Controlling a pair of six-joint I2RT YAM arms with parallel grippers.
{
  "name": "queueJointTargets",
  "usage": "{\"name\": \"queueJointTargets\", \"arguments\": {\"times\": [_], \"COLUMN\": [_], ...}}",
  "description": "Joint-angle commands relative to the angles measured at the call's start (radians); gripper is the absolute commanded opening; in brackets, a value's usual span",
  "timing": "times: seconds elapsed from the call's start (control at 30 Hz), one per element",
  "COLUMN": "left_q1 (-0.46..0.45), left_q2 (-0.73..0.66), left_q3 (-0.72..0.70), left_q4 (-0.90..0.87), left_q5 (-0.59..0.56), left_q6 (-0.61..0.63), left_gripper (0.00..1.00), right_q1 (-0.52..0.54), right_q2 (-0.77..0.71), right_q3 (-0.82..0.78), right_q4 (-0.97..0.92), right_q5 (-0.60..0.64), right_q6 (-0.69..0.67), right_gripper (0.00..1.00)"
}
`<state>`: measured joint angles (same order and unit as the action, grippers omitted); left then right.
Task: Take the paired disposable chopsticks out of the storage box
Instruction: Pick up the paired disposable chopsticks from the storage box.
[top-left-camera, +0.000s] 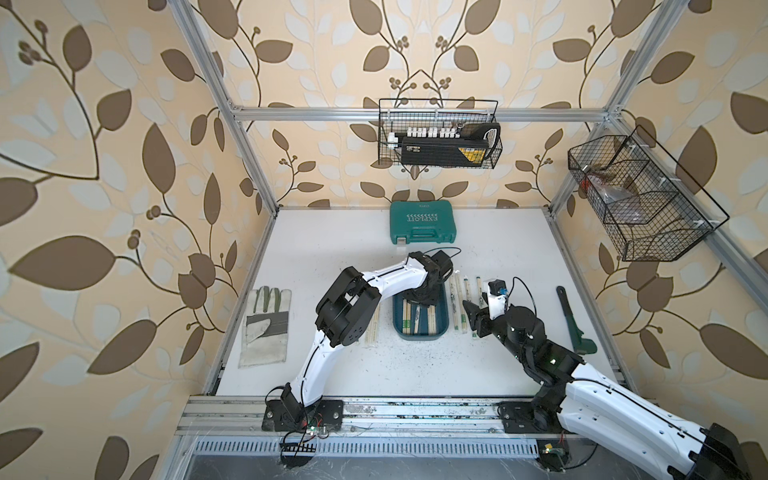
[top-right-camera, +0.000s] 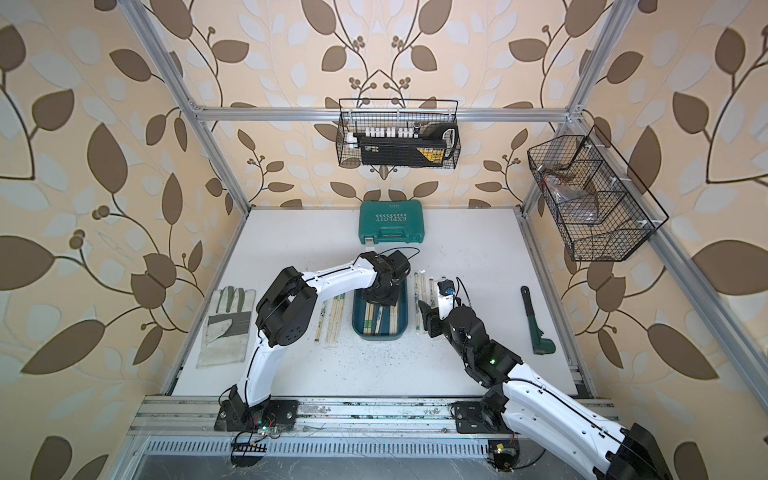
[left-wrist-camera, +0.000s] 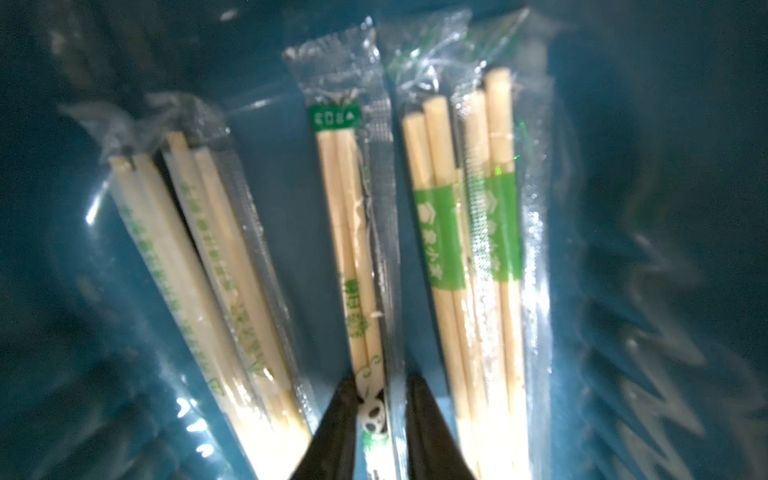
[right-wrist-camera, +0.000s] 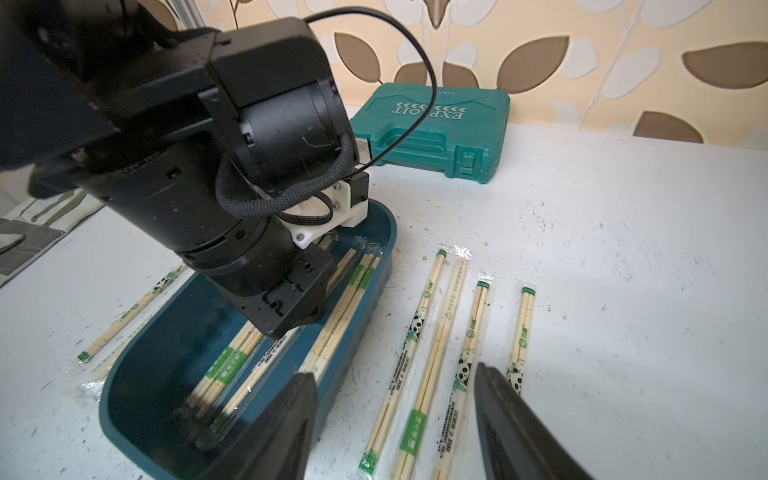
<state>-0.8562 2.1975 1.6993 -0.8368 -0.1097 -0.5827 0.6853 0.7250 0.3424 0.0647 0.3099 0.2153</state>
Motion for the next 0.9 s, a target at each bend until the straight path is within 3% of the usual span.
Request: {"name": "queueJointTargets", "arguments": {"times": [0.0, 0.13, 0.23, 0.5, 0.57, 0.63, 0.87], "left_q1": [0.006, 0.014, 0.014, 0.016, 0.017, 0.019, 0.02], "left_q2": [-0.002, 0.015, 0.023, 0.044, 0.045, 0.049, 0.037], "left_q3": [-0.023, -0.025, -0.031, -0.03, -0.035, -0.037, -0.037], "left_q4": [0.014, 0.02, 0.03, 0.032, 0.039, 0.039, 0.028], "left_q5": [-0.015, 0.005, 0.006, 0.014, 0.016, 0.02, 0.004], "left_q6": [-0.005, -0.004, -0.003, -0.006, -0.005, -0.005, -0.008], "left_gripper": [0.18, 0.21, 0.32, 0.37, 0.31, 0.19, 0.0], "right_q1": [0.005, 0.005, 0.004, 0.005, 0.005, 0.005, 0.005], "right_q2": [-0.007, -0.007, -0.009, -0.014, -0.015, -0.014, -0.016], "right_q3": [0.015, 0.014, 0.014, 0.012, 0.012, 0.012, 0.012], "right_q4": [0.009, 0.009, 0.009, 0.01, 0.009, 0.009, 0.009], "right_q5": [-0.006, -0.006, -0.005, -0.001, -0.001, 0.001, 0.003], "right_q6": [-0.01, -0.01, -0.01, -0.012, -0.011, -0.012, -0.012], "right_gripper": [0.63, 0.63, 0.63, 0.63, 0.63, 0.63, 0.64]}}
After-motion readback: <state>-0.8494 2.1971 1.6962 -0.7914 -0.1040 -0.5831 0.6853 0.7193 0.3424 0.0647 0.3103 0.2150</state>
